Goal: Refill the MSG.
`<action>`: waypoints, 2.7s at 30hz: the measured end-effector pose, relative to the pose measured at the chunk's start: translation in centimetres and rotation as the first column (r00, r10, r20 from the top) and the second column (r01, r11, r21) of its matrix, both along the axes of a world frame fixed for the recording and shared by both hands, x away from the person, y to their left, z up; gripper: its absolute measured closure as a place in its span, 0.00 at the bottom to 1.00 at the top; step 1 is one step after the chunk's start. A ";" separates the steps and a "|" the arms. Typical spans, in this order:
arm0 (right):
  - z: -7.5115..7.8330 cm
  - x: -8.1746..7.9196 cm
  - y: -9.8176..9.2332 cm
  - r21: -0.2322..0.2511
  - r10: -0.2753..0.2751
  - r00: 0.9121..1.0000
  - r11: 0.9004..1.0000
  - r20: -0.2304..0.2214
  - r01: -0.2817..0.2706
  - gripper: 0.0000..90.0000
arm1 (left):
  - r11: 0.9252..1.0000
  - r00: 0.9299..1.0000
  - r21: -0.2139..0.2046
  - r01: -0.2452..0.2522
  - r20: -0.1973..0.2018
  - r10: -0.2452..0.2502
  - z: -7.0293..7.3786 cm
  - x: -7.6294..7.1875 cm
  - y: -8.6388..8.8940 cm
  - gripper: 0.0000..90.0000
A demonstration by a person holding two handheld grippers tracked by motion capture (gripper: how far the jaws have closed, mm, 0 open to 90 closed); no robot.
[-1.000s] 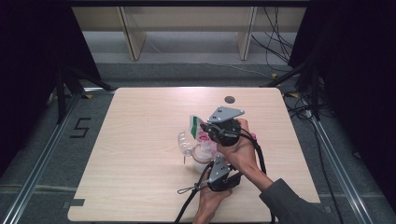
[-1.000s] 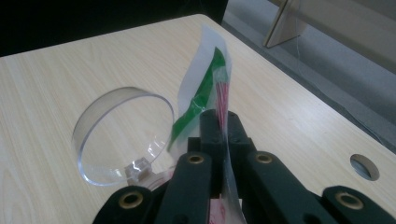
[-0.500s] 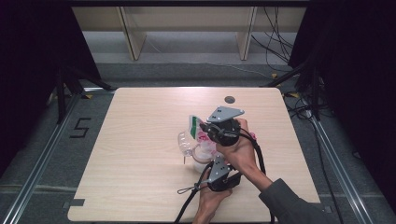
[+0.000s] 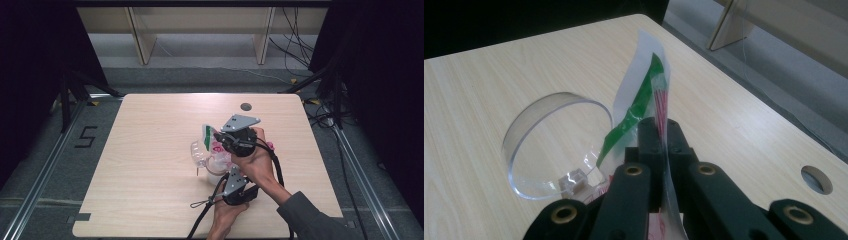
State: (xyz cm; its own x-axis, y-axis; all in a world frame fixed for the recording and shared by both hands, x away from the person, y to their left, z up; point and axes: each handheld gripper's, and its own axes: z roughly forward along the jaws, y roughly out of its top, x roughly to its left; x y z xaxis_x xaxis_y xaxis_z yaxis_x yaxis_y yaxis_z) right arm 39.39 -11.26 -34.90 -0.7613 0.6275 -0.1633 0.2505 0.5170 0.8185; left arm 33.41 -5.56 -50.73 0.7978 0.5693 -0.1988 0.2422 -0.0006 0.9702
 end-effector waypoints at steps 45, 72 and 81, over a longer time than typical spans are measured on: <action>0.1 0.1 0.4 -0.001 0.014 1.000 1.000 0.011 -0.014 1.00 | 1.000 1.000 -0.001 -0.007 0.006 0.007 0.3 -0.1 0.1 0.82; 0.2 0.2 0.4 0.005 0.013 1.000 1.000 -0.006 -0.013 1.00 | 1.000 1.000 -0.016 0.004 0.015 -0.004 0.4 0.0 0.0 0.82; 0.0 0.3 0.5 -0.004 0.015 1.000 1.000 0.011 -0.015 1.00 | 1.000 1.000 -0.010 0.001 0.010 -0.001 0.4 0.0 0.0 0.82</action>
State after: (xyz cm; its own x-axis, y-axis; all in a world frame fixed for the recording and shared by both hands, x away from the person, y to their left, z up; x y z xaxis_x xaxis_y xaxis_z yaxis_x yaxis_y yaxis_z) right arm 39.70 -10.73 -34.87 -0.7684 0.6156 -0.1748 0.2335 0.5241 0.8190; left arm 33.42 -5.52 -50.36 0.8005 0.5661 -0.1967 0.2326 0.0089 0.9725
